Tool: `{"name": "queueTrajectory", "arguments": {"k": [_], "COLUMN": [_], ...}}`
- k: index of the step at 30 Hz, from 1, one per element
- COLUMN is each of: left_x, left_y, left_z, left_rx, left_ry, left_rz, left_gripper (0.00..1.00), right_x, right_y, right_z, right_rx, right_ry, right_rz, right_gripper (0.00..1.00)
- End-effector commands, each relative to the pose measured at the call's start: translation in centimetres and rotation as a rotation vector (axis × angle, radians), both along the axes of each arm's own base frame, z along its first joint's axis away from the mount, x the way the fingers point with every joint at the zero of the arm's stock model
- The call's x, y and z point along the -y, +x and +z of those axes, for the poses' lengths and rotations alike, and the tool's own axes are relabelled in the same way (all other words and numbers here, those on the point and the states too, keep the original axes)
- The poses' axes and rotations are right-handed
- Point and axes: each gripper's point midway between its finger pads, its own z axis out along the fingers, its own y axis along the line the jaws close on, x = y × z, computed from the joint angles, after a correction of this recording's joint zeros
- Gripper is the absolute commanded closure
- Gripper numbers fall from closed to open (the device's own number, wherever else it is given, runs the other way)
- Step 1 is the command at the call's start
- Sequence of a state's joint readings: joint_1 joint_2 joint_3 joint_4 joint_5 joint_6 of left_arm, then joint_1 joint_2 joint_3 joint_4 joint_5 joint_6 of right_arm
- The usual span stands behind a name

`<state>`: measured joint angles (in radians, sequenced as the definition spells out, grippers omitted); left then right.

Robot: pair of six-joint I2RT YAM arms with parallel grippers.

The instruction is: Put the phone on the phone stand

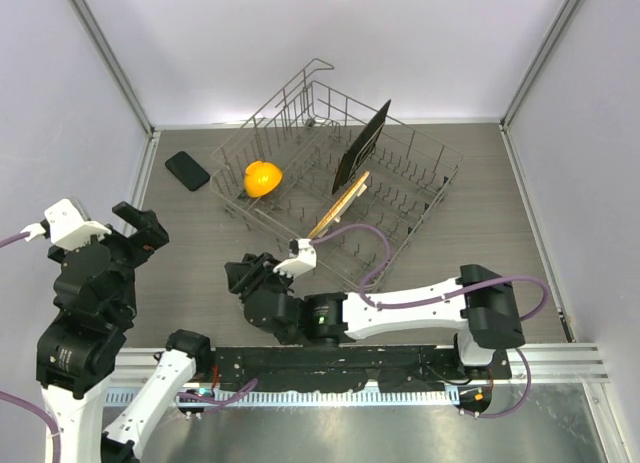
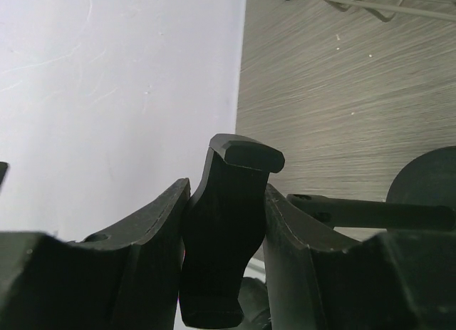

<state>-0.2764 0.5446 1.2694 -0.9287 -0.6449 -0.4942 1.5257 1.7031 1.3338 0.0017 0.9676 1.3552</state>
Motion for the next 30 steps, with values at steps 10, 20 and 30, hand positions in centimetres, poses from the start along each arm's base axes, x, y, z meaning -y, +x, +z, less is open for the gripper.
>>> {"name": "queueTrajectory", "arguments": {"k": [10, 20, 30], "left_x": [1.1, 2.3, 2.9], "left_y": [0.7, 0.9, 0.9], "left_z": [-0.1, -0.6, -1.5], "left_rx": [-0.017, -0.022, -0.030], "left_ry": [0.038, 0.038, 0.051], "left_rz": [-0.074, -0.148, -0.186], "left_gripper": [0.00, 0.00, 0.00], "right_x": [0.1, 0.5, 0.8], "right_y": [3.3, 4.0, 3.6], "right_z": [1.8, -0.4, -4.1], "right_rx": [0.019, 0.017, 0.035], "right_ry": [0.310, 0.329, 0.233], "right_rz": [-0.219, -0.255, -0.223], "right_gripper": [1.00, 1.00, 0.83]}}
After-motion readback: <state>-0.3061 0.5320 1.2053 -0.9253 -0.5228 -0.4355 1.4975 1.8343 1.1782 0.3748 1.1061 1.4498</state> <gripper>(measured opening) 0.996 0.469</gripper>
